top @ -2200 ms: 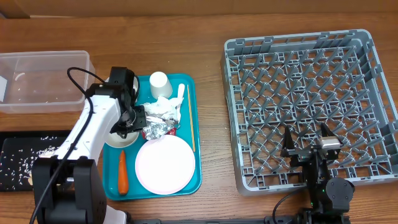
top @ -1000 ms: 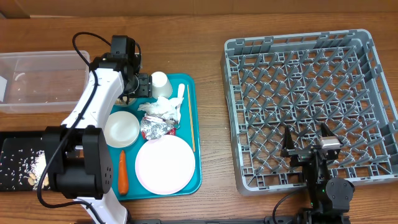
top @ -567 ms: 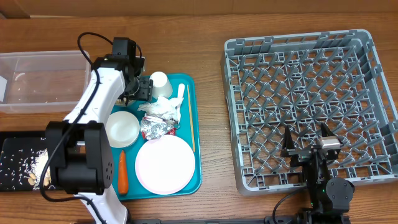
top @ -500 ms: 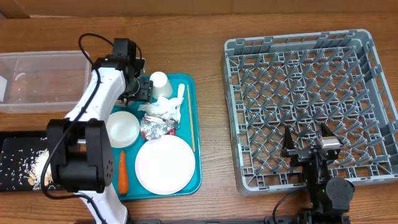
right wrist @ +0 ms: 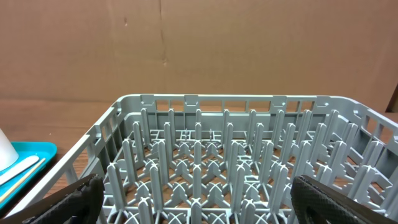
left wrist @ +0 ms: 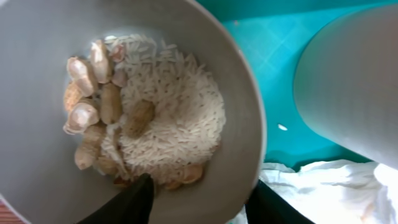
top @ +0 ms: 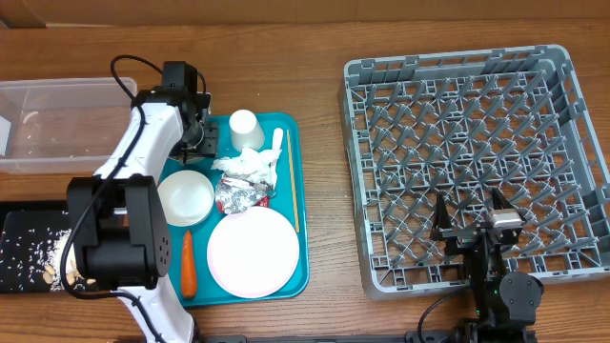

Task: Sort waste into correct bins and load items into the dishwasher rack
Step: 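Move the left gripper to the back white bowl beside the cup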

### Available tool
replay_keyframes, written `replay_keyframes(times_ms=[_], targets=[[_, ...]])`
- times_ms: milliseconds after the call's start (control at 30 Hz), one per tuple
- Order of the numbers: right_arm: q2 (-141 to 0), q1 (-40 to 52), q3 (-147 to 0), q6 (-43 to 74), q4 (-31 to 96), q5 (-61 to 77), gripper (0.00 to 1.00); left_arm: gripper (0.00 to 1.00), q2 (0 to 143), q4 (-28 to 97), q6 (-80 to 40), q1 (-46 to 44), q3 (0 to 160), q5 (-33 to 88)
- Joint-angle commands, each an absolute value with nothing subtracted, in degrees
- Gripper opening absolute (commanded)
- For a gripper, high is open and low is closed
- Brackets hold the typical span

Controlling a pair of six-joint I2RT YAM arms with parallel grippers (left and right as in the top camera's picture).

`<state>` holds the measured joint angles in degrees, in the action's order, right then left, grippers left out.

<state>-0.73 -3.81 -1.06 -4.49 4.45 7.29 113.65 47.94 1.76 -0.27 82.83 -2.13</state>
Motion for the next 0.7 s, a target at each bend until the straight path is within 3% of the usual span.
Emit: replay_keyframes(times_ms=[0,433,667], targets=[[-0.2,-4.1,-0.5,-4.5,4.1,7.6,1.0,0.47,114.1,47.8,3.9,0.1,83.5,-0.8],[-0.2,-4.1,-0.4,-4.5,4.1,7.6,1.0,0.21,114.1,47.9,3.9,0.0,83.5,-0.1],[-0.2,-4.1,-0.4,-4.5,4.1,7.6,1.0,0.22,114.1,48.0,4.8,0.0,83.5,1.1]])
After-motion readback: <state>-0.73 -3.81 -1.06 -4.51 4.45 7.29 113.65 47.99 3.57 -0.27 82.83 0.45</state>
